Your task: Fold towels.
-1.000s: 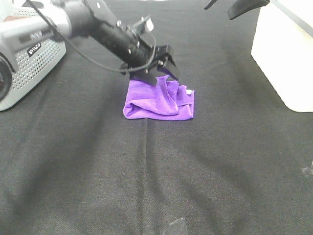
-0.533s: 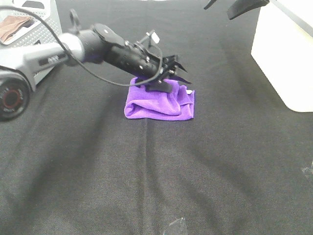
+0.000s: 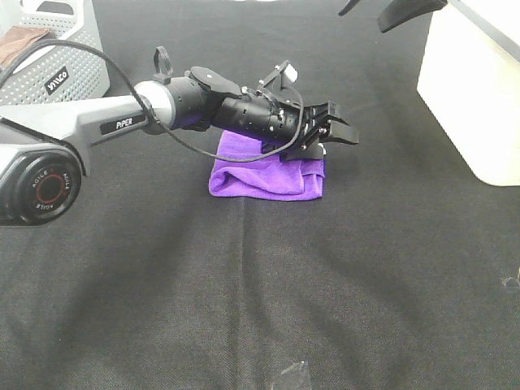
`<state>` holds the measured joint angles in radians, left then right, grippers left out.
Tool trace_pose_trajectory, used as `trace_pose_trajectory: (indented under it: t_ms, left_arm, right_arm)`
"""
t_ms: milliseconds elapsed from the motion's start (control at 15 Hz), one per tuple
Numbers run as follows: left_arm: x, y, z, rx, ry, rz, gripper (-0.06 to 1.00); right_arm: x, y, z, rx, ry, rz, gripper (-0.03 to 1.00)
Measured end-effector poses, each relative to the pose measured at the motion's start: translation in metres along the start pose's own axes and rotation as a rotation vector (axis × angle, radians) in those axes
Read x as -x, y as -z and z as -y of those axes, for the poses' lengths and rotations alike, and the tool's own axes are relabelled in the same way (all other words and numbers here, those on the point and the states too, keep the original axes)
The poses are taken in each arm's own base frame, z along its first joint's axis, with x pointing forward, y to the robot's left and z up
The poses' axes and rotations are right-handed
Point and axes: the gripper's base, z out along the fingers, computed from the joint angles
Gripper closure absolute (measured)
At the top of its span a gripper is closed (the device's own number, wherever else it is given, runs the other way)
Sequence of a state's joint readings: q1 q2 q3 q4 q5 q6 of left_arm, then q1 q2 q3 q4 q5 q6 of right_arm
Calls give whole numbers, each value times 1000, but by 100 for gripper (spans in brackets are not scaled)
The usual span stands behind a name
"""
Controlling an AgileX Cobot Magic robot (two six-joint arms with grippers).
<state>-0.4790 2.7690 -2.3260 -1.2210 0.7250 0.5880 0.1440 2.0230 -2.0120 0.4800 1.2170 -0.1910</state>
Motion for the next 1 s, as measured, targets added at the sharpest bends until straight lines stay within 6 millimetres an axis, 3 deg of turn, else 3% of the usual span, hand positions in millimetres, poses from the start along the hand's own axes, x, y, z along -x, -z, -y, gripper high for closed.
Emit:
trace_pose_trajectory:
  t_ms: [200,400,533,667,1000]
  left_arm:
    - [20,31,13,28,-118,-62,22]
    - [56,102,39,240,-232,-143,19]
    - [70,150,47,419,-260,-220,19]
    - [82,198,52,566,-259,-246,19]
    - [113,307,66,745,-132,-27,19]
  right_arm:
    - [0,6,-3,1,5,11,29]
    - [0,35,-14,-30,44,65,29]
    - [-8,54,-18,-87,71,81,29]
    - [-28,66,-20,-137,56,48,29]
    - [-86,115,-38,-193,72,52,29]
